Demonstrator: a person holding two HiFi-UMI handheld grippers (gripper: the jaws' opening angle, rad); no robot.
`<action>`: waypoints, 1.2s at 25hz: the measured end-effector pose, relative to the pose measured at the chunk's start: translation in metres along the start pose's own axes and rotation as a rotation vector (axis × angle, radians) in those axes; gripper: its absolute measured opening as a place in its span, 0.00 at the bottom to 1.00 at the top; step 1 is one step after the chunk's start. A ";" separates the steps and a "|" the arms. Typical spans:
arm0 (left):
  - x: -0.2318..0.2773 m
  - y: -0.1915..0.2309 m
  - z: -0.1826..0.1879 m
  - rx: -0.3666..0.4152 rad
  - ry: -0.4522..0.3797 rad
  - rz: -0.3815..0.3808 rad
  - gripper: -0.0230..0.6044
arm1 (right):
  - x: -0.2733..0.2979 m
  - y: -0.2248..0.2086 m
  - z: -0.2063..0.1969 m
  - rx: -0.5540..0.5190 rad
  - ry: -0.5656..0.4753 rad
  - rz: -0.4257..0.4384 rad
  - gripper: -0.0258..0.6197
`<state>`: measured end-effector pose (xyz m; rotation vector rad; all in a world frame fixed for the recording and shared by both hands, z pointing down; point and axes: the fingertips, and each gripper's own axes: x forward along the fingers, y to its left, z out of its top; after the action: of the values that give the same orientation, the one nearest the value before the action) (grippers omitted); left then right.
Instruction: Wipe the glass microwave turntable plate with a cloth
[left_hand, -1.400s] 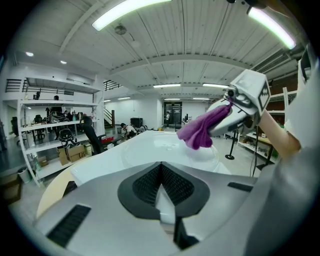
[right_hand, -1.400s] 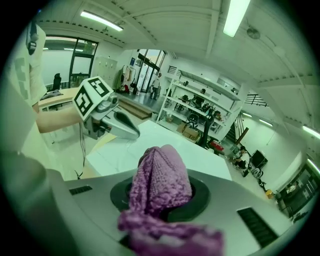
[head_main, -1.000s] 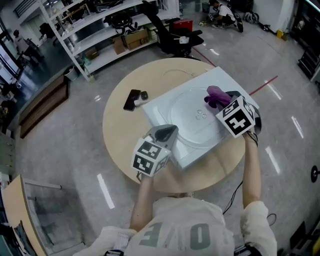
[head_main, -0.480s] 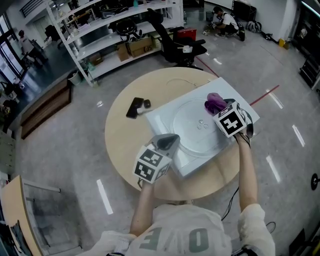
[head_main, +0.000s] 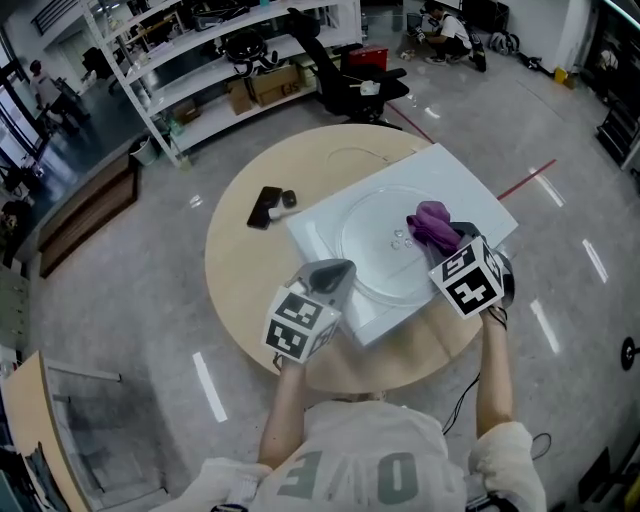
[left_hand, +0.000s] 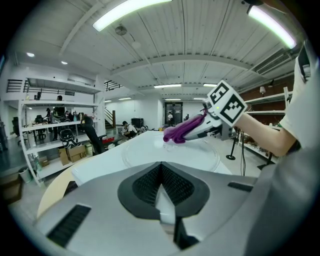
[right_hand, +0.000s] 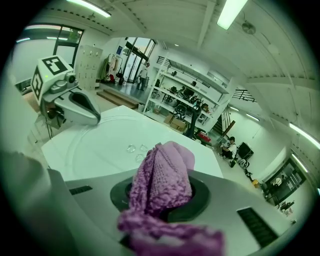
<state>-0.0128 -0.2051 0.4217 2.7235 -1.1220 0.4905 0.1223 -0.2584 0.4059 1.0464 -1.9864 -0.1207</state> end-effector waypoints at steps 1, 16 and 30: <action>0.000 0.000 0.000 0.002 -0.001 0.002 0.04 | -0.007 0.008 -0.003 -0.001 0.000 0.005 0.13; 0.000 0.001 0.001 0.009 0.014 0.007 0.04 | -0.081 0.070 -0.032 -0.021 -0.010 0.016 0.13; 0.001 0.000 0.001 0.004 0.014 -0.004 0.04 | -0.082 0.048 -0.021 -0.029 -0.044 -0.005 0.13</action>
<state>-0.0124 -0.2062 0.4212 2.7213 -1.1130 0.5105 0.1299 -0.1637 0.3872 1.0383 -2.0163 -0.1757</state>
